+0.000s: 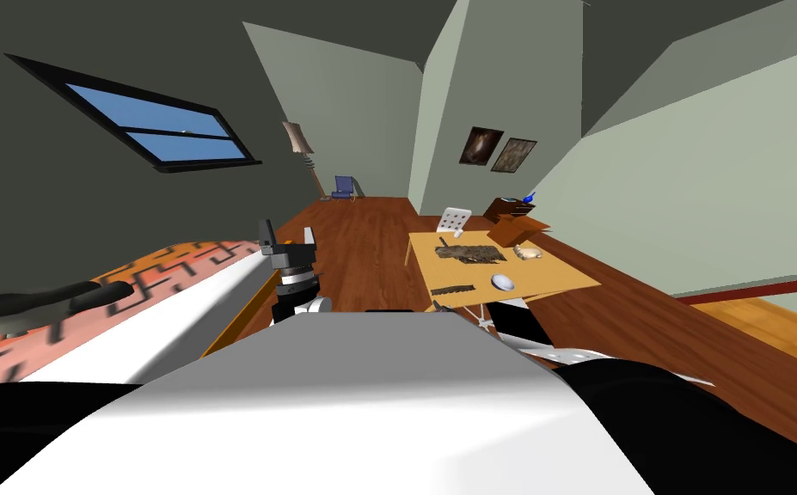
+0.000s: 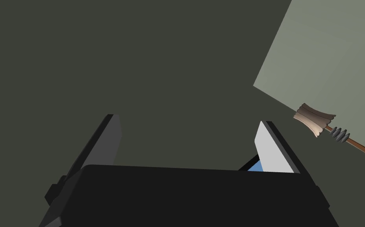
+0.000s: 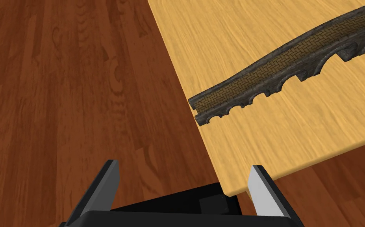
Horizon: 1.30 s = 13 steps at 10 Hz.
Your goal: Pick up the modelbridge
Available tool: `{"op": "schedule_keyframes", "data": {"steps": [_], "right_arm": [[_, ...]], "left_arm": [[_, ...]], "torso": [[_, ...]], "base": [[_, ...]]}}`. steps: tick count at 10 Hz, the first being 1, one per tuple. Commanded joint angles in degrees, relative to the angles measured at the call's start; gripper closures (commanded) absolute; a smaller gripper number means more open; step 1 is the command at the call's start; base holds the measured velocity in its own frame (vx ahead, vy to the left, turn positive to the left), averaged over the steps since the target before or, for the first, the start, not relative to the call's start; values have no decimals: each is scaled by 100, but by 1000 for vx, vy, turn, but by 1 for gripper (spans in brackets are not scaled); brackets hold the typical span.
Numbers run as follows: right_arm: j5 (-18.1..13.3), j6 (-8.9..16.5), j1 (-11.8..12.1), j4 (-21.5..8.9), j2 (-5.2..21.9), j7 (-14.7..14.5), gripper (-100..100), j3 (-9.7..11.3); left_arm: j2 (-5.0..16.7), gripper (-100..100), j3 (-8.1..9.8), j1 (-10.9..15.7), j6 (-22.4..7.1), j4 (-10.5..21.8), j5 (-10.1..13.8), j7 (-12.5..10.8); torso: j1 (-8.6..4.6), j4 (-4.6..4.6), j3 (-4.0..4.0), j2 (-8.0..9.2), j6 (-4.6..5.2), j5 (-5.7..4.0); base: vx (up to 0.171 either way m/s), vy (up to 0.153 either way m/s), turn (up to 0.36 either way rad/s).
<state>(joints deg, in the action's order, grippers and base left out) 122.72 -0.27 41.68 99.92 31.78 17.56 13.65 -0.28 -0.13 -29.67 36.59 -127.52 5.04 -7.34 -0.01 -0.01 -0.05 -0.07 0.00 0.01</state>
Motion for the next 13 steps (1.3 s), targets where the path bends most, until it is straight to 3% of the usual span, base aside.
{"op": "schedule_keyframes", "data": {"steps": [1,4,5,8,9,12,13], "right_arm": [[286,115,80,-192,163,26,-100,65],[750,115,80,-192,163,26,-100,65],[930,231,167,-374,325,49,-100,120],[1389,231,167,-374,325,49,-100,120],[1581,345,253,-554,485,66,-100,171],[2009,345,253,-554,485,66,-100,171],[2214,458,339,-728,643,76,-100,216]], "left_arm": [[0,0,0,0,0,0,0,0],[0,0,0,0,0,0,0,0],[0,0,0,0,0,0,0,0],[0,0,0,0,0,0,0,0],[0,0,0,0,0,0,0,0],[0,0,0,0,0,0,0,0],[0,0,0,0,0,0,0,0]], "torso": [[0,0,0,0,0,0],[1,-2,-6,-10,0,1],[-2,0,0,0,0,0],[0,-3,-8,-13,0,0],[-1,0,0,1,0,0],[1,-2,-6,-11,0,0],[1,0,-1,-1,0,0]], "base": [[67,16,43],[43,3,6],[69,8,41],[49,1,6],[60,-4,39],[46,3,6],[82,4,40]]}}
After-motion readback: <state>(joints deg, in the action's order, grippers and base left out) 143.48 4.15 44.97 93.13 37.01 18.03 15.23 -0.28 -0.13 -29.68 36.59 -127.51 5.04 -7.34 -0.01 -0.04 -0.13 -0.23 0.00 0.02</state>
